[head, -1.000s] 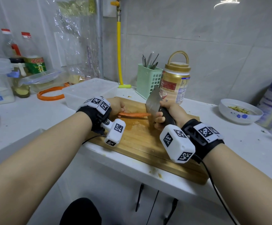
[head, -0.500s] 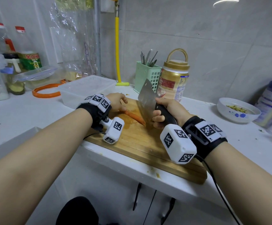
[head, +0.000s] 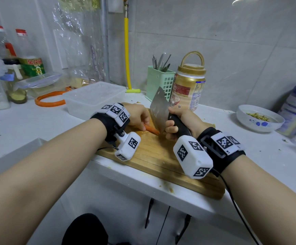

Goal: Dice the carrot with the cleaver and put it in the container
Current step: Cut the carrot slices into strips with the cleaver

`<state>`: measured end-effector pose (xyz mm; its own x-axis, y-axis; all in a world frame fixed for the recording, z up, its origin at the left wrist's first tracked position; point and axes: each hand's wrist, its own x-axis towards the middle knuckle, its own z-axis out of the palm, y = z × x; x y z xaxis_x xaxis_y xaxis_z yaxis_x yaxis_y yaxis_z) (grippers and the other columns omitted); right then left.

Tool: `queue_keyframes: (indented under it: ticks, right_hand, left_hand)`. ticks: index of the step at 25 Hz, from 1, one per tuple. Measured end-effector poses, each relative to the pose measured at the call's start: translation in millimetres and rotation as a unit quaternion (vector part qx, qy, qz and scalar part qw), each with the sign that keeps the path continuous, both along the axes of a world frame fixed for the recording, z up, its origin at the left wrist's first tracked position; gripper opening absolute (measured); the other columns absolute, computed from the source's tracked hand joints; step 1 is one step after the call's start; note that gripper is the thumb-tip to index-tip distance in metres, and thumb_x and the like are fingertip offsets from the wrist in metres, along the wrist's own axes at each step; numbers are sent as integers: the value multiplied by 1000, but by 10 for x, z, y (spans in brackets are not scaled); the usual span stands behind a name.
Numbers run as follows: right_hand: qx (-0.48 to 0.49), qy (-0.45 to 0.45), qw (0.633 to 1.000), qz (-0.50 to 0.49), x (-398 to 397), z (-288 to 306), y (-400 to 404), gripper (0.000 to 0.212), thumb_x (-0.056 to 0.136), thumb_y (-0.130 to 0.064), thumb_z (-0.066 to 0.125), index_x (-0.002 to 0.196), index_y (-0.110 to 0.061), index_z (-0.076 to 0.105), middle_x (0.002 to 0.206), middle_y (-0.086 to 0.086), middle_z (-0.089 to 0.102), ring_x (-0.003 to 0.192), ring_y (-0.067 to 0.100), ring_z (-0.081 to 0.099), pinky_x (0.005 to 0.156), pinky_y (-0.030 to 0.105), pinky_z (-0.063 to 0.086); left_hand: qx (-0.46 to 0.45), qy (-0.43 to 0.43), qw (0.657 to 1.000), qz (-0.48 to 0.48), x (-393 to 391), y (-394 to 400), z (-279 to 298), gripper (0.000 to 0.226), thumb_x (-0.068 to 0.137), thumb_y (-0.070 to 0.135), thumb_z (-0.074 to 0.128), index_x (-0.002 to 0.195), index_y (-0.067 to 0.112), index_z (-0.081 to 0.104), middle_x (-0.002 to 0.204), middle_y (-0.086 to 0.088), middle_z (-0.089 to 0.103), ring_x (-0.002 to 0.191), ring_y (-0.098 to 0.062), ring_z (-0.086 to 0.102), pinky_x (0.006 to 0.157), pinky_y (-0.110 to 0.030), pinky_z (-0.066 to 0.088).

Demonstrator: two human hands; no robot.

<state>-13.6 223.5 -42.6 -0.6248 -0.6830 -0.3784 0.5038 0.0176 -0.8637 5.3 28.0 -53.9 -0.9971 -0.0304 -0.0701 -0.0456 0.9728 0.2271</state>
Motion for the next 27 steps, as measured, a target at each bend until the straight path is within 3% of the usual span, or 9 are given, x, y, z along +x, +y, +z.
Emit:
queue_keyframes:
  ticks: [5, 7, 9, 11, 14, 22, 27]
  right_hand:
    - [-3, -1, 1000, -1, -11, 11, 9, 28, 99, -34, 43, 82, -14, 34, 49, -2, 39, 31, 11, 35, 55, 25, 26]
    - [-5, -5, 1000, 3, 5, 23, 14, 27, 98, -34, 43, 82, -14, 34, 49, -2, 39, 31, 11, 35, 56, 24, 25]
    - [-9, -3, 1000, 4, 25, 41, 11, 27, 98, -33, 44, 81, -14, 35, 49, -2, 39, 31, 10, 35, 56, 24, 24]
    - [-11, 1, 1000, 7, 41, 61, 1, 26, 98, -32, 45, 82, -14, 35, 49, -2, 39, 32, 10, 35, 52, 24, 26]
    - [-13, 5, 1000, 25, 63, 97, -13, 26, 98, -33, 45, 84, -14, 36, 50, -2, 39, 33, 10, 35, 46, 21, 29]
    - [20, 16, 998, 64, 94, 183, -14, 28, 99, -33, 45, 80, -13, 39, 50, -2, 38, 33, 10, 35, 41, 19, 33]
    - [20, 12, 999, 47, 63, 167, 47, 28, 98, -32, 45, 79, -13, 37, 50, -2, 38, 32, 10, 36, 41, 19, 30]
  left_hand:
    - [16, -22, 1000, -10, 16, -89, -4, 23, 79, 15, 79, 96, 28, 72, 98, 5, 69, 96, -13, 61, 95, -36, 49]
    - [26, 7, 1000, 2, 23, -131, -31, 28, 76, 19, 81, 98, 31, 68, 104, 7, 68, 102, -14, 60, 97, -38, 47]
    - [31, 57, 997, 38, 32, -172, -31, 32, 74, 19, 83, 101, 22, 67, 104, 4, 63, 100, -15, 57, 90, -31, 46]
    - [36, 97, 992, 69, 41, -227, -23, 25, 72, 19, 85, 90, 19, 68, 97, 0, 63, 87, -15, 56, 76, -26, 44]
    - [52, 83, 993, 70, 51, -248, -23, 14, 73, 18, 84, 76, 19, 71, 82, 2, 68, 77, -10, 57, 64, -18, 41]
    - [81, 101, 987, 99, -41, -160, -68, 11, 73, 18, 84, 76, 15, 74, 75, 5, 68, 74, -7, 59, 73, -24, 43]
    - [48, 80, 992, 83, -43, -128, -34, 10, 78, 17, 80, 87, 17, 76, 88, 2, 70, 85, -11, 59, 79, -24, 44]
